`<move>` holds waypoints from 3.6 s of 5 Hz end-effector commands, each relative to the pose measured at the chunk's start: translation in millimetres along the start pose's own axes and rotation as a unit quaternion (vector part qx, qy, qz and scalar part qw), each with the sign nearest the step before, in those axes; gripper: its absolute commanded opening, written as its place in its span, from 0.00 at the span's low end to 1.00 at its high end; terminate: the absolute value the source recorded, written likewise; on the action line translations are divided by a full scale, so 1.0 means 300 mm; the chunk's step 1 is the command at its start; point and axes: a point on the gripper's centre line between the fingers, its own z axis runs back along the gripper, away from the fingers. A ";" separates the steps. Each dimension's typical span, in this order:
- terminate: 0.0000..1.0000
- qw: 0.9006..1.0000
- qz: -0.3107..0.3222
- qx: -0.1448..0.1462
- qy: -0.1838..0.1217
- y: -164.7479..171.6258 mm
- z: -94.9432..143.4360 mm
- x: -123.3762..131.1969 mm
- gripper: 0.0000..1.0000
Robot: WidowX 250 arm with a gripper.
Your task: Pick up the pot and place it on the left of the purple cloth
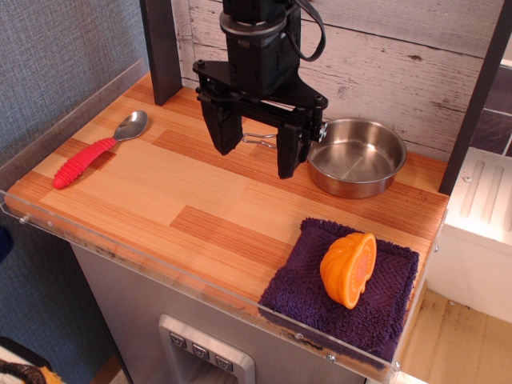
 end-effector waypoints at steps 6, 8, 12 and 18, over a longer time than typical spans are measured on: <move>0.00 0.999 0.032 0.011 -0.043 -0.186 -0.178 0.378 1.00; 0.00 0.999 0.028 0.014 -0.017 -0.230 -0.295 0.404 1.00; 0.00 1.000 0.026 0.007 -0.007 -0.229 -0.345 0.399 0.00; 0.00 0.997 -0.070 -0.026 0.001 0.063 -0.061 0.075 0.00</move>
